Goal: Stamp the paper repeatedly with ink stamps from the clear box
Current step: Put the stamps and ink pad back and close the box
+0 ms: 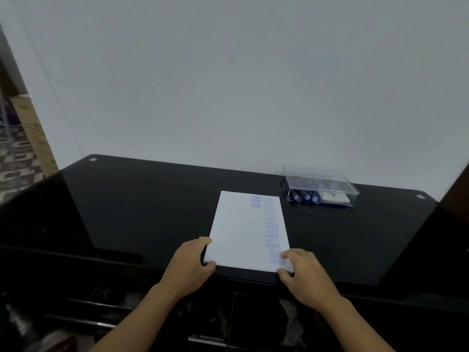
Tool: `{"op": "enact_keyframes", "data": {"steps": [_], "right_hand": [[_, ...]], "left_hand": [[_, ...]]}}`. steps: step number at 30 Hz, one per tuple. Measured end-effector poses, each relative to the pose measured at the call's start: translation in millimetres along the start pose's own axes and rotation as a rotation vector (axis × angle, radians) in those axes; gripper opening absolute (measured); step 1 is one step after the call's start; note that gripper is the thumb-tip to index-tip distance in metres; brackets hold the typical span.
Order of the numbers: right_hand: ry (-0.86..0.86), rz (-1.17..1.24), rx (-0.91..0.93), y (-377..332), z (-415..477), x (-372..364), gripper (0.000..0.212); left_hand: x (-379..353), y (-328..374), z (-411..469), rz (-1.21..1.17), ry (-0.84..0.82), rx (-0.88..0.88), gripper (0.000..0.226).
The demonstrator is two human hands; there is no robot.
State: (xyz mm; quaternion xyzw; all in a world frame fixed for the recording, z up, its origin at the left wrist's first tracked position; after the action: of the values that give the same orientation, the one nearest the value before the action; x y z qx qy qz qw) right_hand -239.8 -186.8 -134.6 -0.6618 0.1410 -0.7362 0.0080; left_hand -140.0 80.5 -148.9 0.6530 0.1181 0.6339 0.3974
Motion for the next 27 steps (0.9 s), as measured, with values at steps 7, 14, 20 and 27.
{"op": "enact_keyframes", "data": {"steps": [7, 14, 20, 27], "right_hand": [[0.004, -0.132, -0.004, 1.9, 23.4, -0.3, 0.040], [-0.018, -0.176, -0.021, 8.9, 69.0, 1.0, 0.037], [-0.053, -0.220, -0.043, 18.9, 119.1, 2.1, 0.037], [-0.041, -0.207, -0.078, 25.4, 152.0, -1.8, 0.037]], "left_hand": [[0.2, -0.1, 24.4, 0.132, 0.026, -0.030, 0.052], [-6.5, 0.8, 72.4, 0.161, 0.036, -0.026, 0.052], [-15.4, 1.9, 116.1, 0.168, 0.053, -0.016, 0.053], [-25.3, -1.0, 152.7, 0.155, 0.093, -0.011, 0.049]]}}
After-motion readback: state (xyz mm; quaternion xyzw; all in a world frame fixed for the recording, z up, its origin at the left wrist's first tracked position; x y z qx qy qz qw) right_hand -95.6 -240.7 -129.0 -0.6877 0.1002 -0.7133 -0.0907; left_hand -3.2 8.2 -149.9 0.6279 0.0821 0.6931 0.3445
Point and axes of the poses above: each hand's wrist, its own z-axis towards the middle knuckle, its own x-axis out of the back of the hand, y = z × x, the point moved 2 cm from there along z, towards the middle knuckle, and after that the axes turned 7 degrees about -z, right-handed, at the moved point
